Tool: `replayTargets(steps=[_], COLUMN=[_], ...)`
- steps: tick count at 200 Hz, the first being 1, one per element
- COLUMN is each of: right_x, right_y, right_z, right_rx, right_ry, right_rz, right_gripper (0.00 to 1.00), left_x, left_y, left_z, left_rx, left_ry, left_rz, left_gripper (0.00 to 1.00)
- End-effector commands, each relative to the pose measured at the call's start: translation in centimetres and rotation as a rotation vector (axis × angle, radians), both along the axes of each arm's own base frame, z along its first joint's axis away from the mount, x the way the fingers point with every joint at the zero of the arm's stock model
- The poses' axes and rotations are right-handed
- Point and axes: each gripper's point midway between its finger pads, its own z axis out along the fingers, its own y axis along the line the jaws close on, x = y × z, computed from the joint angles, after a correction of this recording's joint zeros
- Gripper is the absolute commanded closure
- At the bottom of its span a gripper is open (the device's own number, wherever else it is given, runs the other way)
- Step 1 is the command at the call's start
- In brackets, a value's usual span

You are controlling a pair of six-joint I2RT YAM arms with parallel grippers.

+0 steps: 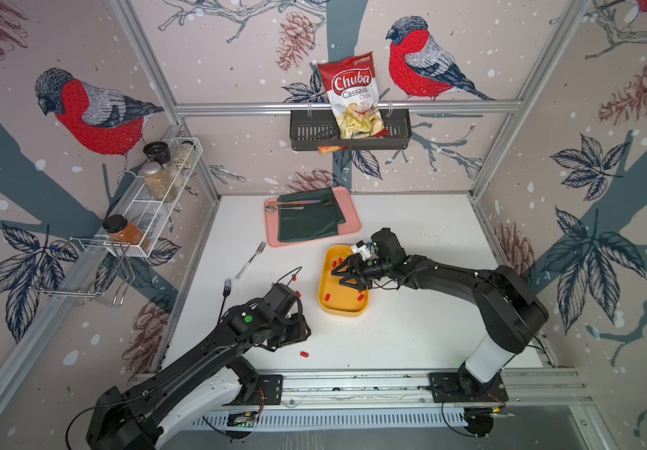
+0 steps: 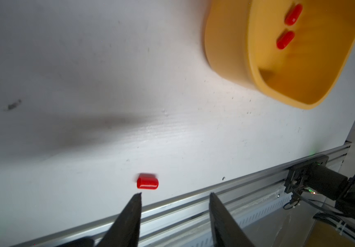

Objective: Take the screw protection sleeves out of the storage box
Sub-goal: Pick up the screw protection sleeve from the center of the board.

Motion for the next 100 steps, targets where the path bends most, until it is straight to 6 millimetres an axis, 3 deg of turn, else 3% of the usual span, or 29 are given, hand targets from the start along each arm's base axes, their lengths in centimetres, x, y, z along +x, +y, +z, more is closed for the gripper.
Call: replayTargets(steps=[1,35,74,100], right_x=[-0.1,0.0,-0.1,-0.3], right_y=[0.1,0.4,0.4,0.4], right_z=[-0.2,-0.5,-0.8,-0.8], right_rx=[-0.015,-0.017,-0.022,-0.031], right_ry=[-0.014,-0.013,-0.015,-0.022], right_rz=[0.028,0.032,0.034,0.037], right_gripper=[0.45,0.45,0.45,0.45], left_x=[-3.7,-5.6,-4.1,-2.4], left_y=[0.5,0.5,0.0,-0.9], left_z=[-1.3,-3.7,-5.4,-5.2], left_rx=[0.04,0.074,0.111,0.103], left_ry=[0.147,0.212,0.182,0.132], left_rz=[0.009,-0.013,0.023,0.063], left_gripper=[0.51,0.52,0.5,0.51])
